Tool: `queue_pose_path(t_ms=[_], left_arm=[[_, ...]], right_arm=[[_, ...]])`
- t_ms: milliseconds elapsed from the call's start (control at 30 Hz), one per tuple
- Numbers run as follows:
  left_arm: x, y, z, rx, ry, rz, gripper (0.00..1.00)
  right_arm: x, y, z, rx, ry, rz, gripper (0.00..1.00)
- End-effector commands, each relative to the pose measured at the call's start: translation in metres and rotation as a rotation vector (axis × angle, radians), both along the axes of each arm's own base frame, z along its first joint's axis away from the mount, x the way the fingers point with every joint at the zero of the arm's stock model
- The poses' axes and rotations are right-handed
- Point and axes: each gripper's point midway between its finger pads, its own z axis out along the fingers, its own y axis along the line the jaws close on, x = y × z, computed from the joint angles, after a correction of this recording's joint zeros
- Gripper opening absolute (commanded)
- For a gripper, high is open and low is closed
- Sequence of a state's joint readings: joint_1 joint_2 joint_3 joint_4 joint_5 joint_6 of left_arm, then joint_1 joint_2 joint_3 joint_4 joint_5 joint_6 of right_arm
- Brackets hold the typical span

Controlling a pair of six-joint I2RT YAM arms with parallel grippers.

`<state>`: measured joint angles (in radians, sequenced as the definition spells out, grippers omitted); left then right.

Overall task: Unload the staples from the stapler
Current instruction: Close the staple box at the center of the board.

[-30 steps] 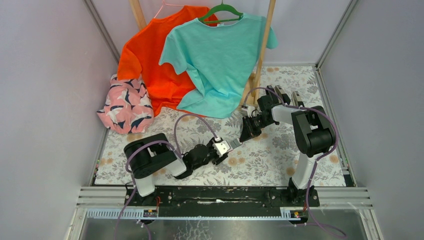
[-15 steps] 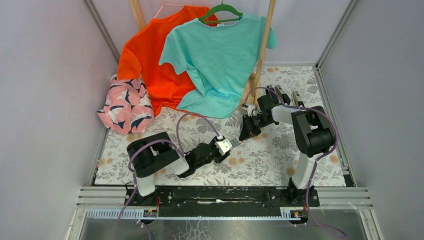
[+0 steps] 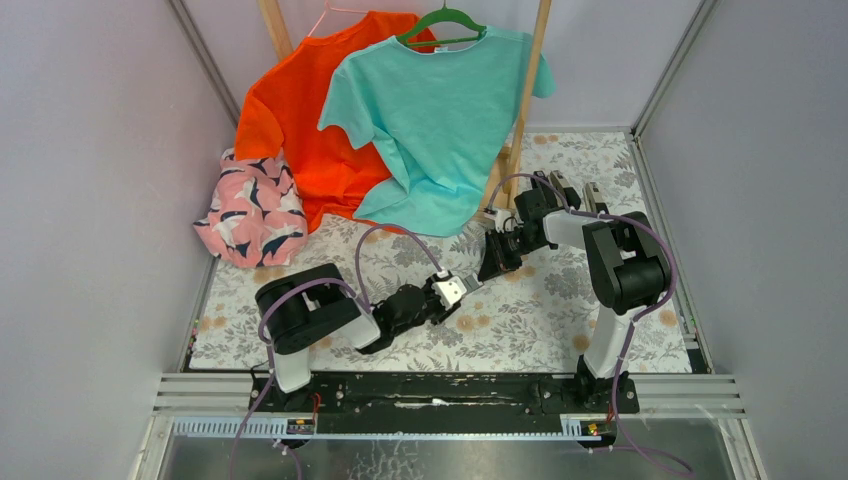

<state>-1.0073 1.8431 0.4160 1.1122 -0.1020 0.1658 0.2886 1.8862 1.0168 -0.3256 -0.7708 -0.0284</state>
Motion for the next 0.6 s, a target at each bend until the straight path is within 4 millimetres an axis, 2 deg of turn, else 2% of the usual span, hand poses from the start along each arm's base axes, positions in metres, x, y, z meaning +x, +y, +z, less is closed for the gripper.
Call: queue_pose_path(t_ms=[0,167,233,300,367,567], left_arm=[[0.006,0.005,-0.012,0.036,0.028,0.035,0.48],[0.008,0.002,-0.011,0.031,0.040,0.040,0.49],[0.008,0.003,-0.006,0.008,0.043,0.051,0.61],[0.008,0.002,0.005,-0.024,0.041,0.056,0.71],[0.008,0.002,0.017,-0.053,0.038,0.062,0.76],[0.006,0.005,0.062,-0.162,0.048,0.094,0.81]], right_arm=[[-0.003,0.005,0.002,0.010,0.006,0.006,0.20],[-0.003,0.005,0.001,0.008,0.004,0.005,0.20],[-0.002,0.005,0.002,0.005,0.000,0.002,0.20],[-0.001,0.004,0.002,0.002,-0.002,0.001,0.21],[-0.001,0.004,0.001,-0.001,-0.002,0.001,0.21],[0.000,0.004,0.000,-0.005,-0.001,0.000,0.20]])
